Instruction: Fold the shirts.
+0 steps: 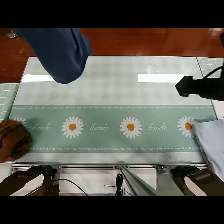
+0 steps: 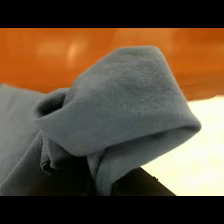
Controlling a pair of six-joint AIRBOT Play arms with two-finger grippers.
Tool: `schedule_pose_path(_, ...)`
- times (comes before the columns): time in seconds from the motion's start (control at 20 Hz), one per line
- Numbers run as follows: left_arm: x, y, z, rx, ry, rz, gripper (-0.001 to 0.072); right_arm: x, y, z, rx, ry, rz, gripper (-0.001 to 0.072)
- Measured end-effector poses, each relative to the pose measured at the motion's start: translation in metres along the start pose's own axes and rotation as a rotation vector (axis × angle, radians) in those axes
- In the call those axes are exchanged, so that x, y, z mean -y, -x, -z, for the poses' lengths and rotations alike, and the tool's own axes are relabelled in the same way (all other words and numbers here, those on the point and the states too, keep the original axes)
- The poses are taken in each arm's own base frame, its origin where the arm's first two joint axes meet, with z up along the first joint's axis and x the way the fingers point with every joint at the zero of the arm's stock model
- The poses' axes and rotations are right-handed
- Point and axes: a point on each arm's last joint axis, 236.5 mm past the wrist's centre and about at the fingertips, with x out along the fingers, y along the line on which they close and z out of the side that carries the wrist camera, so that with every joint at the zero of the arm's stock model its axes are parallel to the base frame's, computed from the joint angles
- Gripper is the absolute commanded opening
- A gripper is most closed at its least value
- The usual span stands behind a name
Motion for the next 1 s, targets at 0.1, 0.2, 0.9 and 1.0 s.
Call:
schedule_pose_path(0.1, 0.032, 0.023, -0.011, 0.045, -0.031, 0.059, 0.0027, 0.001, 0.012, 0.0, 0.022, -0.005, -0.006, 0.0623)
schedule_pose_path(0.2, 0.063, 0.035, -0.009, 0.053, -0.046, 0.129, 0.0027, 0.001, 0.018, 0.0, 0.032, -0.009, -0.009, 0.0623)
schedule_pose_path(0.9, 0.09, -0.026, 0.409, -0.786, 0.162, 0.143, 0.0699, 0.0, -0.001, 0.03, -0.046, 0.005, -0.025, 0.0623)
schedule_pose_path(1.0, 0.065, -0.019, 0.423, -0.847, 0.125, 0.091, 0.0699, 0.004, -0.014, 0.039, -0.08, -0.023, -0.015, 0.0623)
